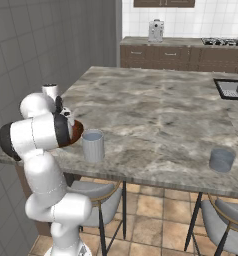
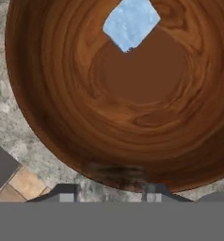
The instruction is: There are four ice cubes in the ice bowl. Place two ice cubes in each glass of water.
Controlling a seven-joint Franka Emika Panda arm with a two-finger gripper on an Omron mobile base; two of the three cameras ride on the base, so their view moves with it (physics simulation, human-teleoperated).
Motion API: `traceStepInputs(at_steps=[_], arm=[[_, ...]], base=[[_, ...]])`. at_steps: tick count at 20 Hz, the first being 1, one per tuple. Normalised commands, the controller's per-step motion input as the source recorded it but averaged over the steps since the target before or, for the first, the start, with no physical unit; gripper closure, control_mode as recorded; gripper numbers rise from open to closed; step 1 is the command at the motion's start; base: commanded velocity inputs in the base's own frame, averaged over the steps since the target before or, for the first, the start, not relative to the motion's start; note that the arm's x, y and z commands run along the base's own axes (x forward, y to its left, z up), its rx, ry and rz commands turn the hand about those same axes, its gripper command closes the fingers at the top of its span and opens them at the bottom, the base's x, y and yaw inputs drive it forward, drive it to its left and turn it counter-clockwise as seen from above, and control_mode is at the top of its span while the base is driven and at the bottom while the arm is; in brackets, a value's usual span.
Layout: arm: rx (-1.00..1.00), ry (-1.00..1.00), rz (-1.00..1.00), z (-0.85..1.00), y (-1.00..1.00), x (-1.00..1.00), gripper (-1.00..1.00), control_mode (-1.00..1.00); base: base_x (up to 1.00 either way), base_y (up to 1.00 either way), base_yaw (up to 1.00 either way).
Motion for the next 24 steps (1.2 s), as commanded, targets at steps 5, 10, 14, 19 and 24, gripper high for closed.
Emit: traceStepInputs(at_steps=[5,10,14,19,24], arm=[[0.0,-0.02,-0.43,0.36,-0.4,-0.96,1.0,-1.0],[0.0,-0.06,-0.46,0.54,-0.26,-0.84,1.0,-1.0],[0.0,-0.08,-0.44,0.29,-0.47,-0.71,1.0,-1.0],[0.0,-0.01,-0.31,0.0,-0.65,-0.3,1.0,-1.0],[0.0,0.0,-0.18,0.0,-0.55,-0.13,1.0,-1.0]], base=[[0.0,0.0,0.0],[0.0,0.0,0.0],[0.0,0.0,0.0],[0.0,0.0,0.0],[0.0,0.0,0.0]])
